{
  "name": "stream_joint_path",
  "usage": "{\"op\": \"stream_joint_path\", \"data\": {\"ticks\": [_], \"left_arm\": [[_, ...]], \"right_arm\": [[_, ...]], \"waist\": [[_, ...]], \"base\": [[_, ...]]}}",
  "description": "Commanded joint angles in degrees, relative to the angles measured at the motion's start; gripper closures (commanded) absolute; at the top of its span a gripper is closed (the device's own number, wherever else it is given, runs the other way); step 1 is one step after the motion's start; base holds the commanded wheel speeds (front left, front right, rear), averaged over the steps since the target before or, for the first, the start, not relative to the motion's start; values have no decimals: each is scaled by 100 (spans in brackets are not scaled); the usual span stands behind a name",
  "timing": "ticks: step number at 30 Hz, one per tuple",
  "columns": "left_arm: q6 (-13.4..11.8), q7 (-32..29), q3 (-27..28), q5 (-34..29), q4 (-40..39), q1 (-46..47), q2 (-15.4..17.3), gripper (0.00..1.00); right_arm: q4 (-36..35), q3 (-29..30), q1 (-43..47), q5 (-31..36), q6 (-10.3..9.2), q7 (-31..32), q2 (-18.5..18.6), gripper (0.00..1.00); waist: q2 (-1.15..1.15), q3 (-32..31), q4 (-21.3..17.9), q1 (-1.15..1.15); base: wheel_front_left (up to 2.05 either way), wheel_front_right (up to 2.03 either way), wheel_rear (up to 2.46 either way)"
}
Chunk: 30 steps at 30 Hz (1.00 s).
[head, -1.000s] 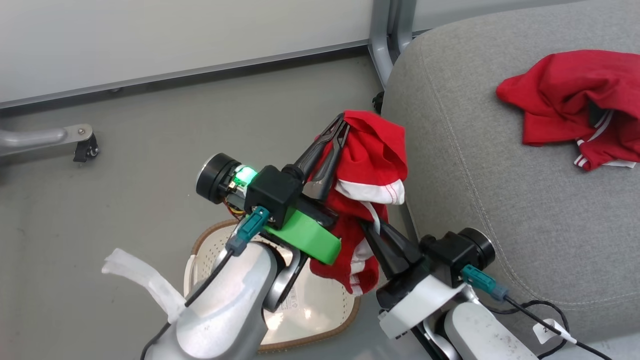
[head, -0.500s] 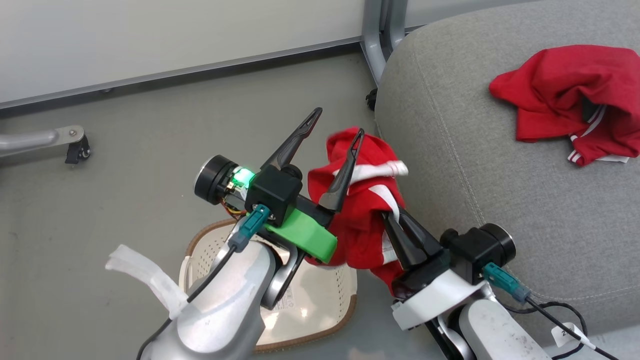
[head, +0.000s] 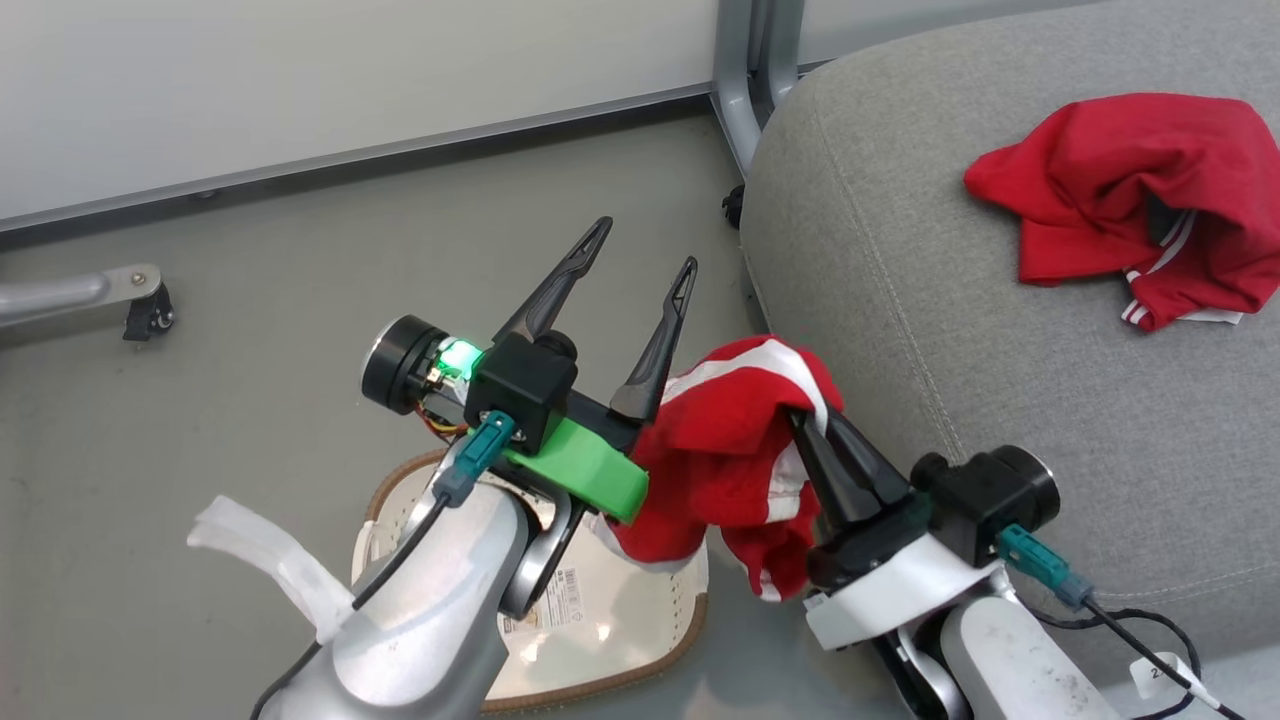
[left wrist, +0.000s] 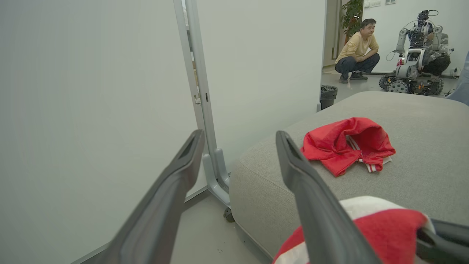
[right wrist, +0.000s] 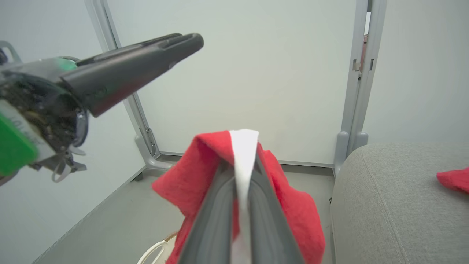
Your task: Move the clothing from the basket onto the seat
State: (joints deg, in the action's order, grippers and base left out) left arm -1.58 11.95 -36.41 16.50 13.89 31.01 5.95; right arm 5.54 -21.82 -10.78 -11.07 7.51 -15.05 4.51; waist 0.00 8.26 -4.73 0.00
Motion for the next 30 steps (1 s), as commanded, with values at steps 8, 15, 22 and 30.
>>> {"op": "stream_joint_path", "data": {"ticks": [8, 15, 22, 30], "left_arm": [[200, 227, -50, -70, -280, -305, 338, 0], [329, 320, -63, -379, -692, -597, 789, 0], [592, 324, -1, -511, -1200, -983, 988, 0], [675, 326, 197, -734, -1271, -1441, 1214, 0]], "right_arm": [[-475, 491, 35, 142, -5, -19, -50, 100], [-1135, 1030, 126, 129, -5, -19, -132, 100], [-1855, 1277, 227, -305, -4, -19, -159, 100], [-2159, 1387, 405, -418, -4, -19, -161, 100]], "waist": [[0, 259, -298, 0], [0, 476, -750, 0], [0, 742, -1341, 0], [0, 1057, -2155, 0]], "base": [[0, 0, 0], [0, 0, 0], [0, 0, 0], [0, 0, 0]]}}
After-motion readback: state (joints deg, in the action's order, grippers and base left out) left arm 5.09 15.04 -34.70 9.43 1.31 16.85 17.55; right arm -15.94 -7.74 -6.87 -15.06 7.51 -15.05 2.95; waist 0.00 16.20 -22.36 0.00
